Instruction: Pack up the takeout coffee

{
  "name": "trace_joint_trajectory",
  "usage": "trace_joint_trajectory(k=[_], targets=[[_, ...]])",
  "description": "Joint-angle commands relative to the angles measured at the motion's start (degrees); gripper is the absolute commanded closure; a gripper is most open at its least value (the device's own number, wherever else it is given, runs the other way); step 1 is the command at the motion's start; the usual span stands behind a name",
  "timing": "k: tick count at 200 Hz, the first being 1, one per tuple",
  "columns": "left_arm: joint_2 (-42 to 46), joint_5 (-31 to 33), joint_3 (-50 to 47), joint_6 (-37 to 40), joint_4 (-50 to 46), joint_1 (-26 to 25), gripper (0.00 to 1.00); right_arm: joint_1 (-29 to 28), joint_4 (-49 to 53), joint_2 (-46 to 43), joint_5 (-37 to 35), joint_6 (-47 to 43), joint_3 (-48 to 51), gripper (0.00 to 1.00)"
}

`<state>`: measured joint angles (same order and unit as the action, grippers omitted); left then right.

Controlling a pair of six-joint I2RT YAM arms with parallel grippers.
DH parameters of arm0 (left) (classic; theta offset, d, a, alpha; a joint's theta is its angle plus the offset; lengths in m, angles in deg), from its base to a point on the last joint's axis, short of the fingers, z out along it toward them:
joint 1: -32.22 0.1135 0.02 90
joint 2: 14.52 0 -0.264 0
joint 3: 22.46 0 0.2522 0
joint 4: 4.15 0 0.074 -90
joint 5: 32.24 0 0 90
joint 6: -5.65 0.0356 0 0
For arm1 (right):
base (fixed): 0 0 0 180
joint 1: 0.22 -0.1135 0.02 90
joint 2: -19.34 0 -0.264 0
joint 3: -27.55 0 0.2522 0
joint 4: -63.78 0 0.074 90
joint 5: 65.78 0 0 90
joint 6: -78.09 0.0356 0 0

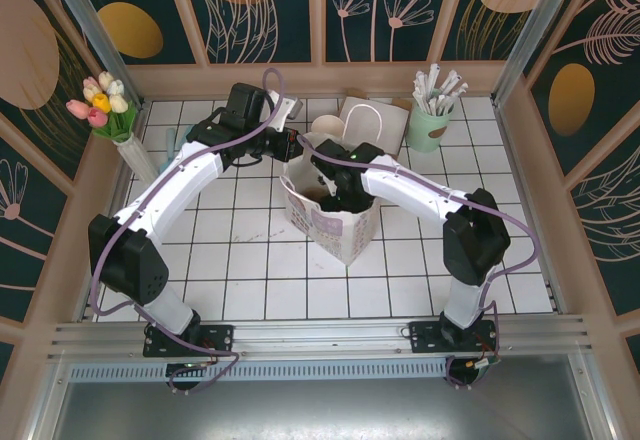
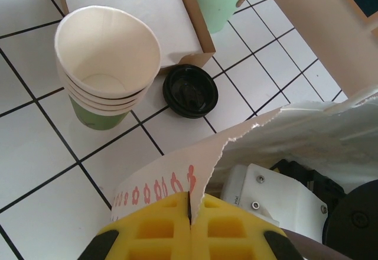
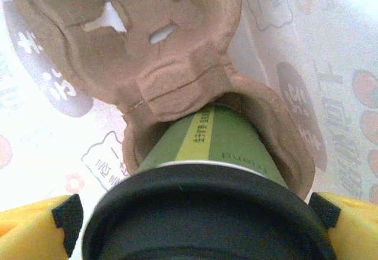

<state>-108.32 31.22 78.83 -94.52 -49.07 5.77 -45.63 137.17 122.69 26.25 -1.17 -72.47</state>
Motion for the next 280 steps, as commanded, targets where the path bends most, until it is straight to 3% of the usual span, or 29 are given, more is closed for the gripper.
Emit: trace_joint_trajectory(k=[1,101,280], targets=[[0.5,-0.1,-0.5,0.4,-0.7,0.3,1.00,0.4,0.5,1.0,0.0,-1.2,-2.1,0.01],[0.6,0.7,-0.4,0.4,-0.6,0.3,1.00,0.6,-2.8,-3.2,-1.8,-0.5,-6.5,0.01],[0.9,1.1,-0.8,-0.5,0.1,0.3,1.00,1.7,-12.2,-14.5,-2.3,-4.7,-5.1,0.01]])
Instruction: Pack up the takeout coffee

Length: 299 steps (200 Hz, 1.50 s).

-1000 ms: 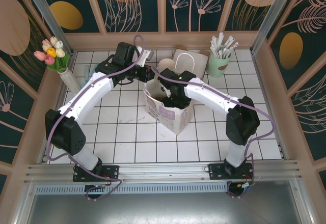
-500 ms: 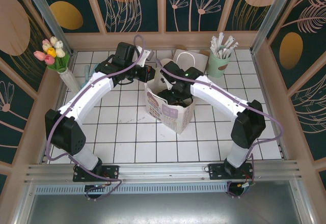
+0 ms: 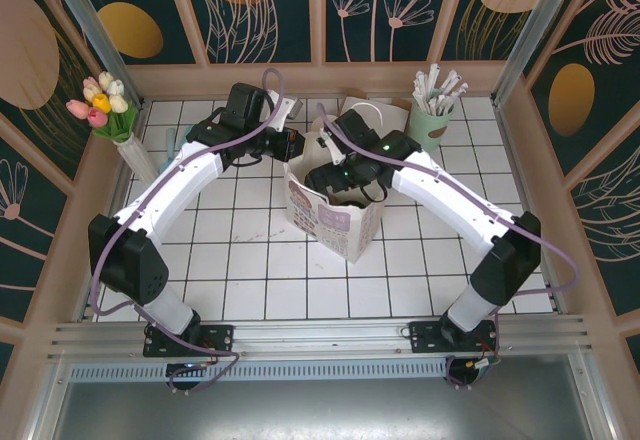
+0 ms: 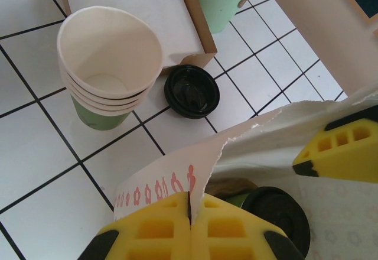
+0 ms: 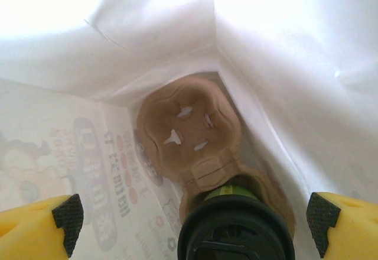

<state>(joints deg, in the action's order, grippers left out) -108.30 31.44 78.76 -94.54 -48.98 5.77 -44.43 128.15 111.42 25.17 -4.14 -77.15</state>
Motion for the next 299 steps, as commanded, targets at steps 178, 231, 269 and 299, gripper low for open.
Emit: trace_joint_trajectory(k=[178,231,269,299], targets=[[1.4,1.9,-0.3,-0.7,-0.7,0.3,1.00,3.2,-25.1,-23.8,2.4,-3.4,14.2,0.01],[1.2,1.9,0.1,-0.6,-0.9,0.3,1.00,4.2,-24.7,-25.5,2.8,-2.8,15.3,0.01],[1.1,1.9,0.1,-0.7,-0.8,0.3,1.00,4.3,-24.9,-25.4,2.8,-2.7,15.3,0.01],[1.2,2.3,0.1,-0.9,-0.7,0.2,1.00,4.3,-24.7,-25.4,2.5,-2.3,15.7,0.01]])
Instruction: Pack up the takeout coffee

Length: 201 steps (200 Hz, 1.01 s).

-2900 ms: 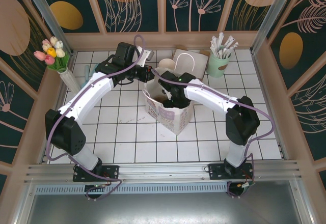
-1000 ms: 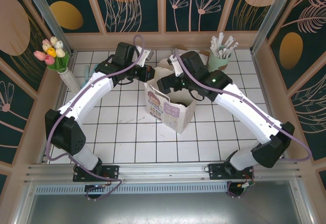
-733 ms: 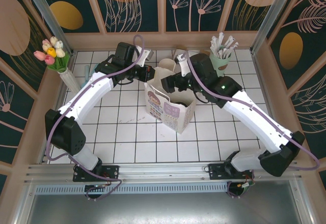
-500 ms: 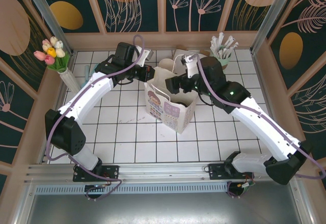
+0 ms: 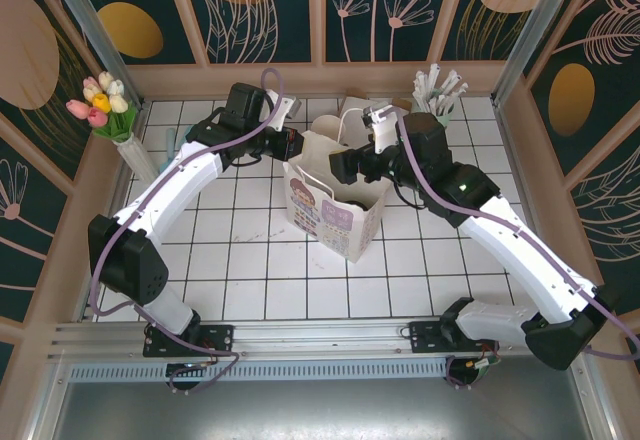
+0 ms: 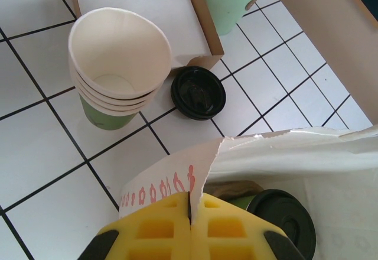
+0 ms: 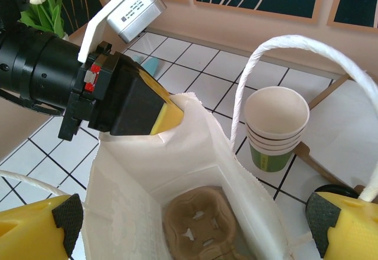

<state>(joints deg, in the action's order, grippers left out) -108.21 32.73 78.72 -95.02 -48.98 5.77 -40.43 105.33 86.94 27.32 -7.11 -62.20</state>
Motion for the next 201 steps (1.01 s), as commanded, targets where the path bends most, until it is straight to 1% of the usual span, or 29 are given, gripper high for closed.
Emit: trace_joint_trajectory(k=[1,26,50,82,91,104,110,121,130,142,151,159,169,188,201], targets=[[1.1,1.2,0.1,-0.5,-0.7,0.2,1.00,0.4,-1.8,-0.9,0.3,0.7,0.8,0.01],[1.3,4.9,0.6,-2.1,-1.0,0.3,1.00,0.9,2.3,-1.3,-3.1,3.2,0.7,0.01],[1.1,9.4,1.7,-5.2,-2.4,0.3,1.00,2.5,6.5,-3.3,-3.2,4.2,0.8,0.01],[2.1,10.1,1.2,-8.4,-2.4,0.3,1.00,5.4,11.6,-7.0,1.3,3.2,1.6,0.01],[2.6,10.2,1.0,-9.1,-2.1,0.2,1.00,6.0,12.9,-6.5,-0.7,5.6,1.3,0.01],[3.1,10.2,0.7,-10.6,-2.0,0.3,1.00,6.3,15.8,-4.1,-5.3,12.6,-1.3,0.02],[3.4,10.1,0.5,-11.4,-2.0,0.2,1.00,6.3,17.1,-2.6,-5.7,15.3,-2.5,0.04],[3.9,10.8,0.1,-13.4,-2.0,0.3,1.00,6.3,17.5,-0.4,-4.2,19.3,-3.5,0.08],[4.3,11.3,-0.4,-15.1,-2.1,0.3,1.00,6.0,16.2,1.0,0.2,21.2,-3.4,0.11],[4.8,11.5,-0.9,-16.7,-2.0,0.3,1.00,4.9,13.5,2.0,5.6,21.0,-2.5,0.14],[5.1,11.5,-1.2,-17.2,-1.9,0.3,1.00,3.8,12.7,2.6,7.0,19.4,-1.8,0.16],[5.5,11.3,-1.5,-17.3,-1.7,0.3,1.00,3.0,13.2,3.3,5.6,18.6,-1.7,0.17],[5.7,11.3,-1.6,-17.3,-1.9,0.3,1.00,2.9,14.8,4.5,2.5,18.9,-2.3,0.21],[6.5,11.7,-2.1,-18.2,-2.2,0.3,1.00,3.3,20.5,8.4,-8.6,21.5,-5.2,0.34],[7.4,14.0,-3.2,-20.5,-2.7,0.3,1.00,3.6,24.4,12.3,-10.9,21.3,-8.7,0.39]])
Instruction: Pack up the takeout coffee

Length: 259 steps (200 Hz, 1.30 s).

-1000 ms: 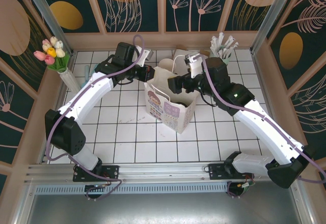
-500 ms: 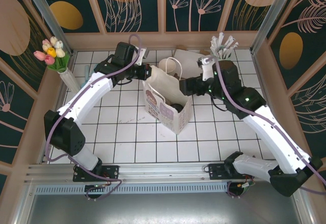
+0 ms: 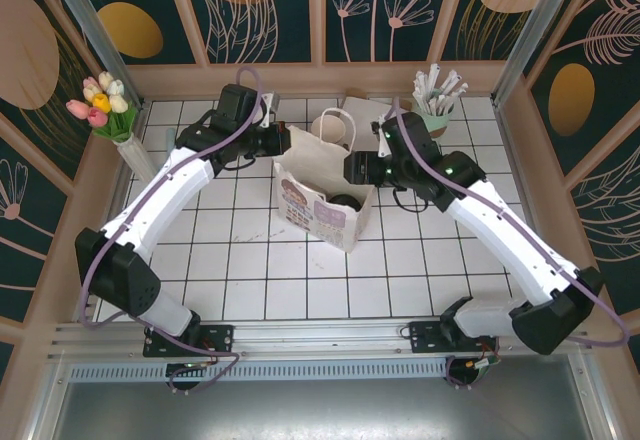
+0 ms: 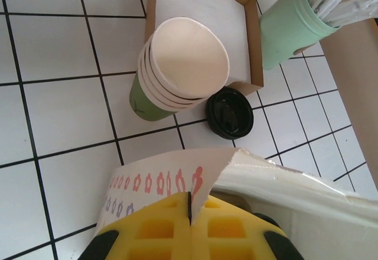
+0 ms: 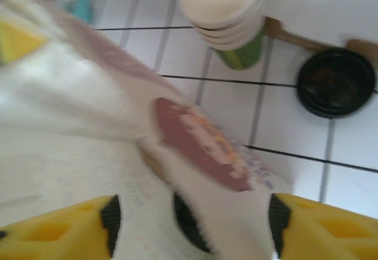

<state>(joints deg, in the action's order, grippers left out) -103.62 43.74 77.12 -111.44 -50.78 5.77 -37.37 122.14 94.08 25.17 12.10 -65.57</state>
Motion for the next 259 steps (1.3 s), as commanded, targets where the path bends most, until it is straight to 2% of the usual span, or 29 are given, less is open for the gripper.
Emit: trace_joint_trajectory(k=[1,20,46,75,87,103,115,133,151,168,183,193,213,220,243,259], targets=[[2.9,3.3,-1.6,-4.4,-1.1,0.3,1.00,0.6,7.8,5.5,-8.9,1.9,-5.6,0.40],[4.1,7.0,-3.0,-8.5,-2.8,0.3,1.00,0.5,8.4,10.1,-9.9,-0.9,-9.4,0.51],[6.6,8.5,-4.8,-11.6,-2.8,0.3,1.00,0.5,4.4,16.6,-8.6,-6.9,-14.8,0.65],[9.0,9.2,-7.5,-12.3,-2.9,0.3,0.91,0.5,2.2,25.5,-3.3,-13.5,-24.9,0.78],[9.6,9.2,-8.9,-12.3,-3.3,0.4,0.85,0.4,1.2,28.5,-2.1,-15.2,-28.0,0.79],[9.7,7.5,-9.3,-11.8,-3.0,0.7,0.73,0.5,0.8,32.3,-4.3,-16.5,-32.7,0.75],[9.6,6.3,-8.4,-11.0,-3.0,1.3,0.67,0.6,1.4,34.9,-5.1,-17.4,-36.8,0.70],[11.1,4.2,-7.4,-9.1,-1.6,2.7,0.51,0.5,2.6,36.6,-4.3,-18.3,-40.7,0.64],[13.2,2.9,-8.2,-7.0,0.1,4.4,0.34,0.6,3.0,35.6,-4.1,-18.6,-39.8,0.55],[15.1,2.9,-8.9,-6.1,0.6,5.7,0.23,0.8,2.9,32.9,-4.4,-17.8,-37.4,0.45],[17.1,4.6,-10.0,-6.3,1.8,6.4,0.13,1.2,2.0,30.1,-4.1,-16.9,-34.8,0.35],[18.8,7.4,-11.1,-7.3,2.7,6.6,0.02,1.4,0.7,27.8,-4.0,-16.5,-32.5,0.30],[24.1,19.6,-13.6,-11.2,3.2,7.0,0.02,1.8,-6.2,21.6,-3.3,-14.9,-24.1,0.17],[26.2,23.9,-14.9,-12.7,3.1,7.4,0.01,2.1,-9.5,19.0,-2.2,-14.3,-20.0,0.02],[30.4,32.4,-18.5,-18.3,-0.9,8.9,0.01,3.2,-17.8,12.0,-2.1,-10.6,-10.7,0.01],[31.2,35.1,-21.8,-22.8,-4.1,9.4,0.01,5.3,-22.1,7.9,-2.1,-6.4,-5.6,0.01]])
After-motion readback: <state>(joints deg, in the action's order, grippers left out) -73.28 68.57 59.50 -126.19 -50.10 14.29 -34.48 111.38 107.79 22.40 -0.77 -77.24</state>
